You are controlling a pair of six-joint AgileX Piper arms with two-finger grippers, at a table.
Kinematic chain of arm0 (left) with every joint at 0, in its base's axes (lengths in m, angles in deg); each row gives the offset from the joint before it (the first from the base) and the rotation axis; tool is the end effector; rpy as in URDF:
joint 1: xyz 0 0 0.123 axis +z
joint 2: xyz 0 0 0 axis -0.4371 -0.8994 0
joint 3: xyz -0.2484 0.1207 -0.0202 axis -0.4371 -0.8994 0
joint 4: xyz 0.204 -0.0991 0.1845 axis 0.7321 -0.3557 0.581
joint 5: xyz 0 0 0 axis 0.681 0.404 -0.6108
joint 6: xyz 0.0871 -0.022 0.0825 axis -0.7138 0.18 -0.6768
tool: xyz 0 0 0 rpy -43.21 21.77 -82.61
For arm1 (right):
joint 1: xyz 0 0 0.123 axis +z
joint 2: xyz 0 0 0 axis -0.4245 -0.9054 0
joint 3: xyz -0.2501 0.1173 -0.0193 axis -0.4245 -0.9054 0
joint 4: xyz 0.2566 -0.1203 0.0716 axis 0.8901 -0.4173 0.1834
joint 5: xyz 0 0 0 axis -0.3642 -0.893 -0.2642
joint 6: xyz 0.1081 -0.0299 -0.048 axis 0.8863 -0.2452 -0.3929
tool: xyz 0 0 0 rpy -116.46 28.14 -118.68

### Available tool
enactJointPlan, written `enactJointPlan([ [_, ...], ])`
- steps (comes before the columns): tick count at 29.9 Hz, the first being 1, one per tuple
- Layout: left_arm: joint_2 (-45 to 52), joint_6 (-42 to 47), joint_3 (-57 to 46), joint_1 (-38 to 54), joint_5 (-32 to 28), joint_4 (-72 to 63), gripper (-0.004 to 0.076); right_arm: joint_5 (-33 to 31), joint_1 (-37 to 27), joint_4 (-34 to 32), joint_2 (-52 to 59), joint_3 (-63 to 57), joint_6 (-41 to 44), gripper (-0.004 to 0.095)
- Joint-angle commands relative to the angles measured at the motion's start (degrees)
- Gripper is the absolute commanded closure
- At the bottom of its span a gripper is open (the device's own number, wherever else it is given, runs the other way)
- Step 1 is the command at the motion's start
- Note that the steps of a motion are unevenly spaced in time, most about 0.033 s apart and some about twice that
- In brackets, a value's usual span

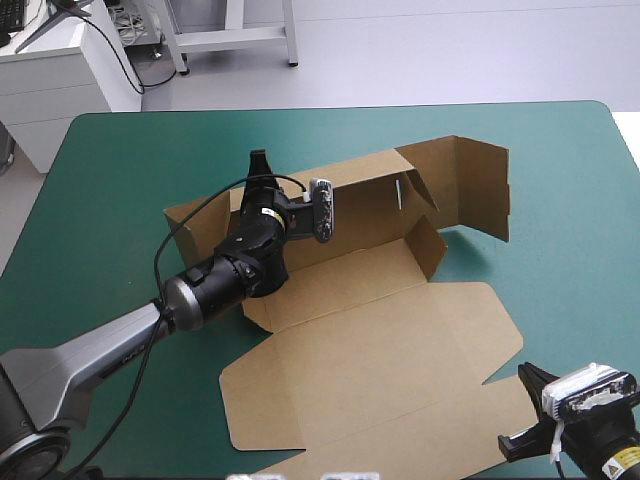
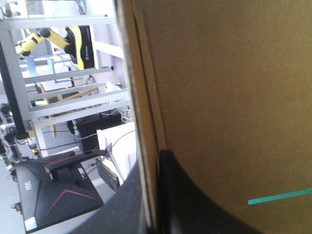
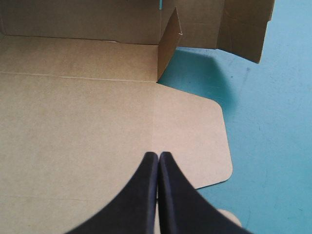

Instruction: Fold the box

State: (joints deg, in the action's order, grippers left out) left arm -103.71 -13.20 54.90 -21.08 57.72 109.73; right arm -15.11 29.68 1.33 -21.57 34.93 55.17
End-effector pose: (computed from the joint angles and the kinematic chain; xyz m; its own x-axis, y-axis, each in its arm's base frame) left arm 0.3336 -0.2446 0.2861 -0.0058 0.9998 -0.0166 0.4985 0.0172 0.8667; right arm 0.1005 0.0354 0.2916 -0.3676 -0.1930 -0.9097 -0.3458 0.9365 -0.0589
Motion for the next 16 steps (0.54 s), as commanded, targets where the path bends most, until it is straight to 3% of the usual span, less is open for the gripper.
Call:
enactJointPlan([
  [1, 4.6, 5.9, -2.8, -1.6, -2.9, 10.4, 0.0732, 3.8, -0.4, 0.9, -0.8, 1.2, -0.2, 0.0926],
  [7, 9.5, 15.3, -11.0, -3.1, -7.3, 20.7, 0.0732, 3.8, -0.4, 0.9, -0.8, 1.2, -0.2, 0.0925],
  [16, 13.7, 25.7, -21.3, -3.2, -7.7, 32.8, 0.0732, 3.8, -0.4, 1.3, -0.8, 1.2, -0.2, 0.0926],
])
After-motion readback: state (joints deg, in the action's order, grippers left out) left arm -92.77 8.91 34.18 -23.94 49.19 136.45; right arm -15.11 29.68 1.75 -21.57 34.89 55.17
